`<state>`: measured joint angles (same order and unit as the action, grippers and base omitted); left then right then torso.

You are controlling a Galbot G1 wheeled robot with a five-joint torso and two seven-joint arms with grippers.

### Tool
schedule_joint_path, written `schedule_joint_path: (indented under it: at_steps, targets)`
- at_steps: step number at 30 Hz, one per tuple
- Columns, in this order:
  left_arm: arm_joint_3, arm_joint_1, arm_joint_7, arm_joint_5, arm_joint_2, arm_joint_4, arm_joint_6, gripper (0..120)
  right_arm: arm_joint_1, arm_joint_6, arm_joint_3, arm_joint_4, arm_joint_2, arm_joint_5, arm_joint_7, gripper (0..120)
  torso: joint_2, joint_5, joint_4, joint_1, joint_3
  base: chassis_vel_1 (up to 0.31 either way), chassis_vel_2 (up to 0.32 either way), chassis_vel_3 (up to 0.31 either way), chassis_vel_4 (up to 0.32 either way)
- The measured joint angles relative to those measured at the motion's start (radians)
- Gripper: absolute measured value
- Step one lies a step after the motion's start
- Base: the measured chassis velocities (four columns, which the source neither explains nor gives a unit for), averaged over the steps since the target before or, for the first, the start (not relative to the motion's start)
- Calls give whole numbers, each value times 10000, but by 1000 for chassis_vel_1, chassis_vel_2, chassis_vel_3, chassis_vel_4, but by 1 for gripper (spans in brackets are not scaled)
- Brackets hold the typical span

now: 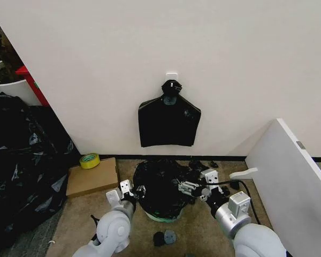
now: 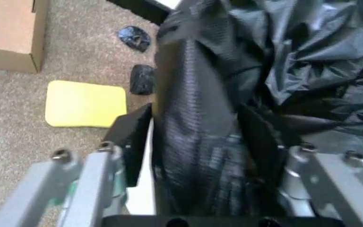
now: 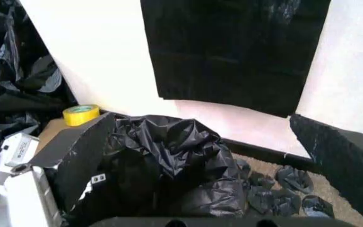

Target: Place the garbage bag over the trash bin.

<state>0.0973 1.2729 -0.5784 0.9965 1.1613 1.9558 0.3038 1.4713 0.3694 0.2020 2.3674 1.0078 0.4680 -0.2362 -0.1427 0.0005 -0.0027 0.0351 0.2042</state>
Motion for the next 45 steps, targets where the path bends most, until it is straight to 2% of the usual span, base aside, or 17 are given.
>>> schedule_joint_path:
  at_steps: [5, 7, 10, 14, 15, 16, 17, 20, 21, 22, 24, 25, 26, 28, 30, 36, 45]
  targets:
    - [50, 219, 342, -198, -355, 383, 448, 81, -60, -279, 360, -406, 323, -335, 151, 100, 0, -1, 1, 0, 0, 0, 0, 0, 0]
    - [73, 276, 505, -281, -523, 476, 492, 84, -70, -351, 464, -524, 439, -336, 153, 100, 1, 0, 1, 0, 0, 0, 0, 0, 0]
    - [91, 488, 1041, -803, -899, 801, 269, 97, 68, -675, 658, -707, 741, -340, 233, 100, 2, -1, 1, 0, 0, 0, 0, 0, 0]
    - [92, 735, 1355, -1368, -1042, 1178, -244, 100, 290, -1204, 802, -811, 1042, -593, 389, 100, 2, -1, 1, 0, 0, 0, 0, 0, 0]
    - [92, 884, 1522, -1937, -1052, 1338, -688, 100, 454, -1681, 913, -911, 1279, -850, 454, 100, 2, 0, 0, 0, 0, 0, 0, 0, 0]
    - [127, 1124, 1757, -3115, -1006, 1448, -1576, 100, 671, -2442, 1105, -1172, 1676, -1461, 435, 100, 2, -2, -1, 0, -1, 0, 0, 0, 0]
    - [177, 1246, 1828, -3646, -942, 1450, -1990, 100, 773, -2812, 1201, -1308, 1857, -1724, 423, 100, 2, -1, -1, 0, 0, 0, 0, 0, 0]
    - [789, 2042, 2070, -6405, -557, 1367, -3874, 100, 1394, -4786, 1863, -1967, 2720, -2945, 396, 100, 2, -1, 0, 0, 0, 0, 0, 0, 0]
    - [969, 2230, 2108, -6872, -442, 1359, -4184, 100, 1554, -5158, 1996, -2074, 2895, -3200, 394, 100, 2, 0, 0, 0, -1, 0, 0, 0, 0]
    - [969, 2230, 2108, -6872, -442, 1359, -4184, 100, 1554, -5158, 1996, -2074, 2895, -3200, 394, 100, 2, 0, 0, 0, -1, 0, 0, 0, 0]
    - [1417, 2726, 2195, -7835, -122, 1383, -4877, 100, 2007, -6043, 2264, -2285, 3274, -3693, 422, 100, 2, 3, -2, -1, -1, 0, 0, 0, 0]
    - [1838, 3386, 2245, -8625, 305, 1528, -5455, 100, 2414, -6801, 2483, -2419, 3564, -4031, 486, 100, 1, -3, -2, 0, -1, 0, 0, 0, 0]
    - [1860, 3425, 2246, -8661, 330, 1541, -5480, 100, 2458, -6891, 2507, -2432, 3595, -4059, 501, 100, 2, -3, -1, 0, -2, 0, 0, 0, 0]
    - [2299, 4503, 2290, -9761, 943, 2000, -6065, 100, 3036, -7838, 2774, -2492, 3976, -4187, 769, 100, 1, -1, 3, -1, -2, 0, 0, 0, 0]
    - [2419, 4978, 2379, -10248, 1118, 2258, -6501, 100, 3277, -8217, 2891, -2490, 4135, -4189, 888, 100, 1, 0, 2, -1, -2, 0, 0, 0, 0]
    - [2567, 5594, 2625, -10789, 1157, 2660, -7220, 100, 3837, -8654, 3055, -2098, 4441, -4339, 1161, 100, 1, 1, 1, -1, -2, 0, 0, 0, 0]
    - [2463, 5687, 2654, -10840, 1213, 2558, -7290, 100, 4059, -8786, 2972, -1948, 4686, -4770, 1244, 100, 1, -1, 0, -1, 0, 0, 0, 0, 0]
